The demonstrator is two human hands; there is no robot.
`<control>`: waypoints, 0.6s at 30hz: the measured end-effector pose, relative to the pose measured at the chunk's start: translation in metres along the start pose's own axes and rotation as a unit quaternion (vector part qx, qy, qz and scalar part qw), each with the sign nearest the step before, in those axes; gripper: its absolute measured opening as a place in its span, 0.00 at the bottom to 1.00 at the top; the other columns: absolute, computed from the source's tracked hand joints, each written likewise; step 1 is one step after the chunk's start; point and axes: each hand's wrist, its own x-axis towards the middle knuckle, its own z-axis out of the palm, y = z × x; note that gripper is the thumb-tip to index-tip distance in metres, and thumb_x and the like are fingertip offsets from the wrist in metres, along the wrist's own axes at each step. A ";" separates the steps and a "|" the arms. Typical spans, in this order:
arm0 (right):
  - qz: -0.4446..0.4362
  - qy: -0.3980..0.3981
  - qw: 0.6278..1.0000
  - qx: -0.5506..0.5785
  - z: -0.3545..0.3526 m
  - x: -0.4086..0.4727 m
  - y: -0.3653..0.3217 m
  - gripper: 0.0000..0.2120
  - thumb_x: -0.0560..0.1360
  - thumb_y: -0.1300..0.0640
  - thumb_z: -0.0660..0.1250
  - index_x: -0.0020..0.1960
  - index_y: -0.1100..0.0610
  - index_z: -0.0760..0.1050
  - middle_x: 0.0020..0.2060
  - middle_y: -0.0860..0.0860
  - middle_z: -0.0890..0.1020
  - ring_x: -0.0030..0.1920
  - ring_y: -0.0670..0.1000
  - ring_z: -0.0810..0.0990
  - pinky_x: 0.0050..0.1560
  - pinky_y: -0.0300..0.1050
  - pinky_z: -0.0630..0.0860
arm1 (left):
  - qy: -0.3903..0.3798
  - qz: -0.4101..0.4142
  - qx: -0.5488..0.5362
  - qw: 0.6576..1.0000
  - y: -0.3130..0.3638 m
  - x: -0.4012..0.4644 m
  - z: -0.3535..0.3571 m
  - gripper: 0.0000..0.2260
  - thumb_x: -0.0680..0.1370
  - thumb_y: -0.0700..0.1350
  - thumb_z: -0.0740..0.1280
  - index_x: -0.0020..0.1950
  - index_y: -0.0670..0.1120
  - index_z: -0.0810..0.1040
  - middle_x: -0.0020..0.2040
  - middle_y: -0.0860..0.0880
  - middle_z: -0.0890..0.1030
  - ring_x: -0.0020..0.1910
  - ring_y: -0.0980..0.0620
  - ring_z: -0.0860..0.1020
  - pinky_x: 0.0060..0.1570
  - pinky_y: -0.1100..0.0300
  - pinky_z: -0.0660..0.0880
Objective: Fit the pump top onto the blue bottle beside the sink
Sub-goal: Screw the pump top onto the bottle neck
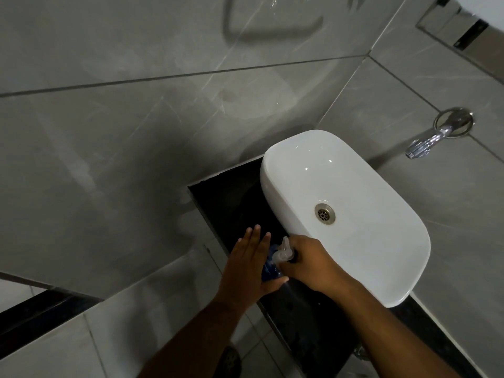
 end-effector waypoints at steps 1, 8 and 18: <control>0.001 0.008 1.000 0.002 0.002 0.000 0.001 0.05 0.71 0.60 0.72 0.39 0.61 0.77 0.35 0.55 0.81 0.36 0.52 0.80 0.35 0.47 0.77 | 0.005 0.002 -0.006 1.000 0.000 0.000 0.000 0.44 0.71 0.70 0.63 0.77 0.46 0.52 0.78 0.43 0.51 0.77 0.44 0.49 0.74 0.47 0.49; -0.013 0.017 1.000 -0.017 0.004 0.002 0.005 0.08 0.71 0.59 0.70 0.36 0.61 0.75 0.33 0.55 0.80 0.31 0.46 0.76 0.30 0.37 0.71 | 0.019 0.010 -0.007 1.000 0.001 0.001 -0.001 0.43 0.71 0.67 0.65 0.76 0.43 0.58 0.78 0.42 0.54 0.77 0.44 0.51 0.74 0.46 0.51; -0.032 0.000 0.999 0.005 0.002 0.006 0.015 0.07 0.67 0.58 0.76 0.41 0.56 0.79 0.41 0.52 0.78 0.41 0.48 0.78 0.40 0.44 0.76 | 0.028 0.008 -0.027 0.999 0.002 0.002 0.008 0.43 0.70 0.67 0.68 0.74 0.41 0.61 0.77 0.43 0.60 0.76 0.46 0.54 0.73 0.47 0.56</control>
